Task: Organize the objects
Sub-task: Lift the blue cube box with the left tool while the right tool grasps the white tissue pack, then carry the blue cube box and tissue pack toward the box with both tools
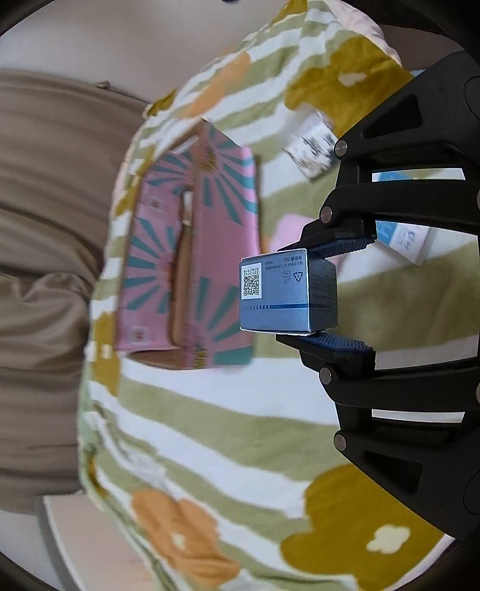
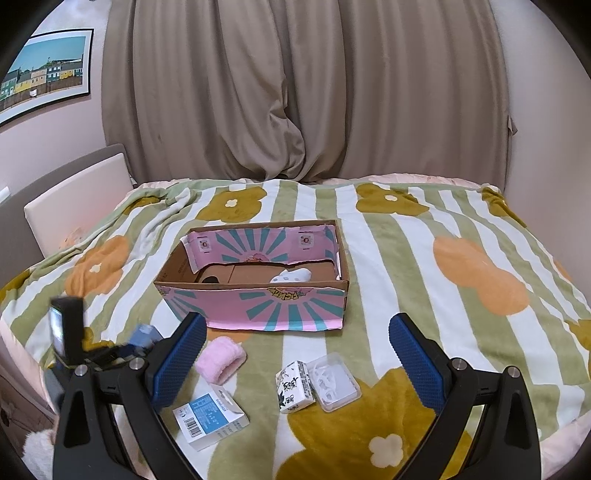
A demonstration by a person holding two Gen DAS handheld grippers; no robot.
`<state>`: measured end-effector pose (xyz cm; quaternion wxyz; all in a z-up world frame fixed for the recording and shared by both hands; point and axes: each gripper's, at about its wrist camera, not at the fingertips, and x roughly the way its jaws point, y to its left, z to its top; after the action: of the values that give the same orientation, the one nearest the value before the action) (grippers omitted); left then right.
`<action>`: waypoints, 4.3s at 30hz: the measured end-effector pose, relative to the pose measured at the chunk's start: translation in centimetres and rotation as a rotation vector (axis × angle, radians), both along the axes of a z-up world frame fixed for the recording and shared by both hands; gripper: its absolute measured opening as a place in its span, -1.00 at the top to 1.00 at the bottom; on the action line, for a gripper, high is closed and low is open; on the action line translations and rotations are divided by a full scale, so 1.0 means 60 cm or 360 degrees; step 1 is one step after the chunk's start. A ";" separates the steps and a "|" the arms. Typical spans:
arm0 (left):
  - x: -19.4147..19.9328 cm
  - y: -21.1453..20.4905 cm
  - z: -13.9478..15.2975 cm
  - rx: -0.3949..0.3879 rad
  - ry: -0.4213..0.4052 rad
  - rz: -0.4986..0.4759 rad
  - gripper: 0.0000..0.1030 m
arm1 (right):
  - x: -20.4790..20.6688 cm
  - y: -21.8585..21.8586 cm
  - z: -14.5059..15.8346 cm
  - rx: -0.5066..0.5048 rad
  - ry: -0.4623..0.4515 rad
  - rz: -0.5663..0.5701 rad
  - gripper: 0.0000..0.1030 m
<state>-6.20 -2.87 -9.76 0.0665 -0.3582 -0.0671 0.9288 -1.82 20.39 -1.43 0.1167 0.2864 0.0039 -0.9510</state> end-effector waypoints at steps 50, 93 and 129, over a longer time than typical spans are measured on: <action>0.086 -0.021 0.189 -0.0076 0.0374 0.0037 0.36 | -0.104 -0.109 -0.297 0.0882 -0.0340 0.0189 -0.27; 0.099 -0.030 0.198 -0.0068 0.0401 0.0040 0.36 | -0.048 -0.110 -0.092 0.0365 -0.0050 0.0277 0.20; 0.088 -0.010 0.205 -0.0043 0.0406 -0.0055 0.36 | 0.017 -0.041 0.033 0.0010 0.0024 0.0118 0.20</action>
<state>-0.92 -3.48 2.53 0.0858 -0.2391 -0.0393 0.9664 -0.80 17.92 0.56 0.1510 0.2792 0.0183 -0.9481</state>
